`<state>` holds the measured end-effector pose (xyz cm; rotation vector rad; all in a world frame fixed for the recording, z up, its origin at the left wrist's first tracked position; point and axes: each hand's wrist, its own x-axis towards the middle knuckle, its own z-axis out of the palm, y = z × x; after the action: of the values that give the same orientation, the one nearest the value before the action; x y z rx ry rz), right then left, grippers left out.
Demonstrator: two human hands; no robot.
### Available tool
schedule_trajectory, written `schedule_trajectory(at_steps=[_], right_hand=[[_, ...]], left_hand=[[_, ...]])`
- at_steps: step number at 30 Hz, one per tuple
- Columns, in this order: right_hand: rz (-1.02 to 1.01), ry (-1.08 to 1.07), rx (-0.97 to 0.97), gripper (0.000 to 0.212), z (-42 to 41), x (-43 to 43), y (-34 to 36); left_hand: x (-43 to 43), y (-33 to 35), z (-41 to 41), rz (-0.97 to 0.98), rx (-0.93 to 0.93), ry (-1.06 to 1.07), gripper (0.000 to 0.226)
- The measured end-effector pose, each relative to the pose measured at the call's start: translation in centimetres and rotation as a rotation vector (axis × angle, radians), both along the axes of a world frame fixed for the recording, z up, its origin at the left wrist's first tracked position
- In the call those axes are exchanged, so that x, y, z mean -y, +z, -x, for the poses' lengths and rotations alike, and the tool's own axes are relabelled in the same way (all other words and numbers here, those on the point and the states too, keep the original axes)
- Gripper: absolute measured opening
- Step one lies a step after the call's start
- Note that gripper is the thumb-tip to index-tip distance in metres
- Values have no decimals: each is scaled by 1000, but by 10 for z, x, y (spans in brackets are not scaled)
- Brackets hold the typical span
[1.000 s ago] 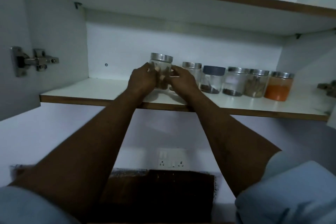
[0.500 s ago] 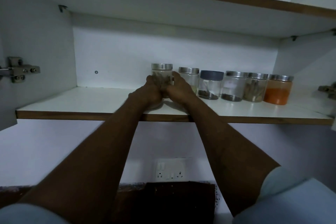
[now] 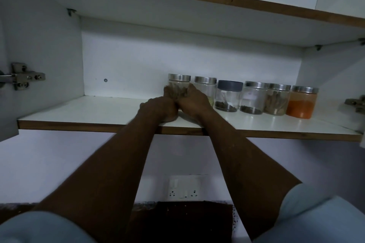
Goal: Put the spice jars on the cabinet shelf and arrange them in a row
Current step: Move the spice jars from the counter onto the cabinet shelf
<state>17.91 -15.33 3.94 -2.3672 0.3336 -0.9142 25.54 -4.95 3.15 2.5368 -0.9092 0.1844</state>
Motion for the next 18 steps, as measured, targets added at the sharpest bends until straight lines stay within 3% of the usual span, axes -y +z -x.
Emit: schedule_trajectory(at_steps=[2,5,8,13,18], right_hand=[[20,-27,23,63,2,0,1],[-34,-68,134,86,13,-2,0],[25,-100,202,68,19,-2,-2],[261,-26,-26,16,32,-18,-4],[361,-45,-80,21,55,-35,-13]], left_hand=[[-2,-1,1,9,29,33,95],[-8,-2,10,94,88,149,84],[-15,-2,22,135,142,195,63],[-34,-4,46,161,216,148,26],[-64,-25,77,215,395,132,27]])
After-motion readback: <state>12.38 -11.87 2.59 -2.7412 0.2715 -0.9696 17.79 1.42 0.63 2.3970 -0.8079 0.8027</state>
